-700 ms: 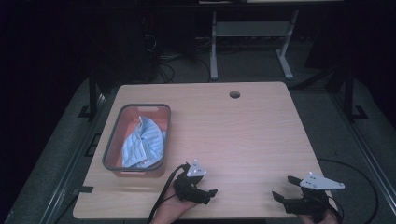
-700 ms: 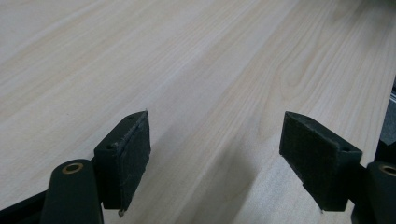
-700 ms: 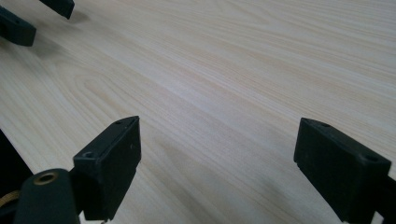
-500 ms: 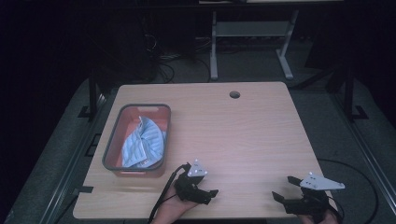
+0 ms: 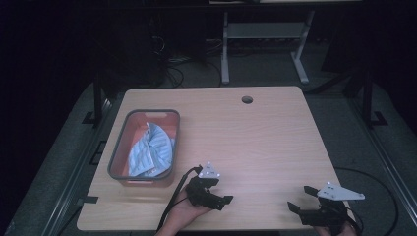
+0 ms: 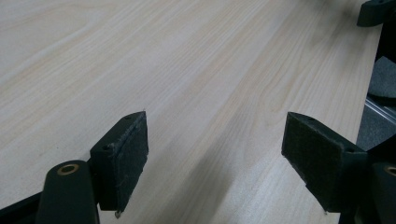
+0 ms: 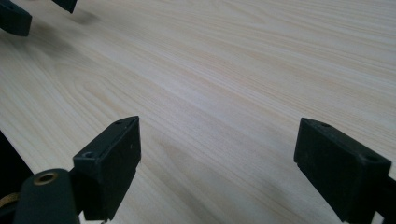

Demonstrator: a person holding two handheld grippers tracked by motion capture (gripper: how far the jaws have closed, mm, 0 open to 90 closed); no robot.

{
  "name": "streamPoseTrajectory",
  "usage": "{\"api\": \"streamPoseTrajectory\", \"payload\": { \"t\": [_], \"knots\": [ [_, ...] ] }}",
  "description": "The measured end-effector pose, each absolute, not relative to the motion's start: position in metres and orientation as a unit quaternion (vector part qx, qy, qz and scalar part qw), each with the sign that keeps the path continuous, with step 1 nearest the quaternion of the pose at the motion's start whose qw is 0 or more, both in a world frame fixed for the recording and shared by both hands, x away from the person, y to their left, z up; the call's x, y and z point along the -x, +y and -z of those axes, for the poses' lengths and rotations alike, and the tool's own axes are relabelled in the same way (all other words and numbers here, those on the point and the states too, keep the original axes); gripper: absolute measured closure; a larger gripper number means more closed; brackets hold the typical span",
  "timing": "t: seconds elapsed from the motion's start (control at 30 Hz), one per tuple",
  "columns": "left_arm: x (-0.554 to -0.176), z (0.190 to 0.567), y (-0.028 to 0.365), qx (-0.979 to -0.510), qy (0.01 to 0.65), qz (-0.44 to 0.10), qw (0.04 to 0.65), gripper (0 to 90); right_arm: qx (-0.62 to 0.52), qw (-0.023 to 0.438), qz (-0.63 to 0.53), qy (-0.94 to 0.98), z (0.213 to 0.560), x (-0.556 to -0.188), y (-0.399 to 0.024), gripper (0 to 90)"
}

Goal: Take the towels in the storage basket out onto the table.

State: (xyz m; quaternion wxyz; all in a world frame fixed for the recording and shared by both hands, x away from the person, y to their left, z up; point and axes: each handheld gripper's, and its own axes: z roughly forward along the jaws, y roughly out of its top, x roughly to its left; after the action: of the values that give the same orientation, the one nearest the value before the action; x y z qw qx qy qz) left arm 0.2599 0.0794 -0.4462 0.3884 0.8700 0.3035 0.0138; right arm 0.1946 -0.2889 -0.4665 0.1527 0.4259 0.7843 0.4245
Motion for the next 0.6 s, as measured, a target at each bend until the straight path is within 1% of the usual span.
{"api": "streamPoseTrajectory", "payload": {
  "t": [0.13,0.3,0.47,0.6],
  "knots": [
    [-0.262,0.438,0.079,-0.877,0.297,-0.023,0.376,22.9,-0.428,0.153,-0.424,0.784,0.465,-0.195,-0.287,14.2],
    [-0.268,0.424,0.081,-0.873,0.300,-0.038,0.382,22.3,-0.424,0.159,-0.422,0.785,0.463,-0.193,-0.285,14.2],
    [-0.272,0.412,0.079,-0.877,0.291,-0.045,0.380,22.0,-0.425,0.159,-0.425,0.784,0.464,-0.193,-0.287,14.2],
    [-0.278,0.403,0.078,-0.877,0.292,-0.039,0.380,21.7,-0.427,0.160,-0.427,0.781,0.463,-0.193,-0.288,14.2]
  ]
}}
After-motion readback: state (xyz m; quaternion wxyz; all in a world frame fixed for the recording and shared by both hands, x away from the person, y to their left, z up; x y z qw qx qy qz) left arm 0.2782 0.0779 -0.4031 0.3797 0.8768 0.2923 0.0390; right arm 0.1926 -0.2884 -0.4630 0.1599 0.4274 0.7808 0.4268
